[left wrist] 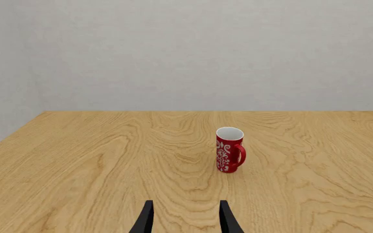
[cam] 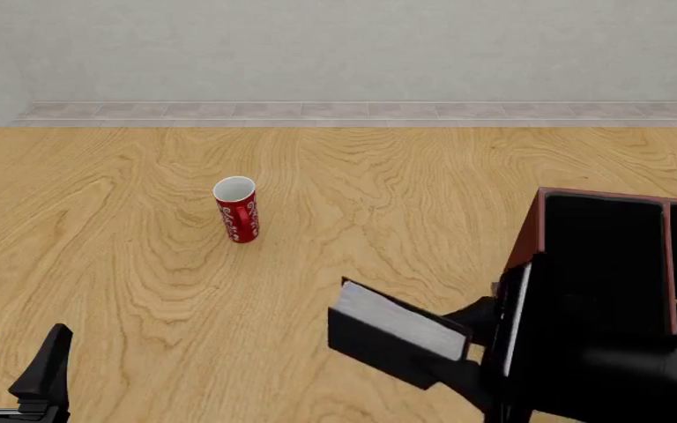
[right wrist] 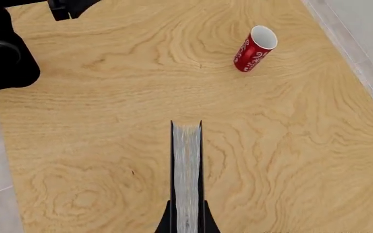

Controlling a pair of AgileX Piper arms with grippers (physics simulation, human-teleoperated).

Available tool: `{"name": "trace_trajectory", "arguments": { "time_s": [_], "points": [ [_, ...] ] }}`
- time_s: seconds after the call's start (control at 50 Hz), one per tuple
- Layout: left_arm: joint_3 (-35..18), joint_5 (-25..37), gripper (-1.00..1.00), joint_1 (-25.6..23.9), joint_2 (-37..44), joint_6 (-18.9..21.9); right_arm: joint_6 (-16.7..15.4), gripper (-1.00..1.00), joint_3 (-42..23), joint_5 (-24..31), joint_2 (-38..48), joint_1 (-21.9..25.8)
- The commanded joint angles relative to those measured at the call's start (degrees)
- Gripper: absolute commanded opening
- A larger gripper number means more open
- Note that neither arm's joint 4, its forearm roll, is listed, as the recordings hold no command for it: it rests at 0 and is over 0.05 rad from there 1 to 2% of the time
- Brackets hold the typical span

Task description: Pick up the book and place it in the left compartment of the caddy.

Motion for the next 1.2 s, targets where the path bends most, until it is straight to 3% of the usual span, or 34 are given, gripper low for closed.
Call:
{"name": "trace_trajectory", "arguments": {
  "time_s": [0.02, 0.6, 1.08, 1.2],
  "points": [
    [0.0, 0.0, 1.00, 0.0, 0.0, 0.0, 0.3, -1.00, -2.2, 1.1, -2.9, -2.0],
    [0.0, 0.0, 1.00, 0.0, 0.0, 0.0, -3.1, -1.00, -10.0, 9.5, -12.0, -8.9],
    [0.0, 0.0, 1.00, 0.0, 0.0, 0.0, 0.0, -1.00, -15.5, 20.3, -21.6, -18.8],
    [0.0, 0.0, 1.00, 0.0, 0.0, 0.0, 2.3, -1.00, -18.4, 22.5, -23.2, -22.8]
  ]
}}
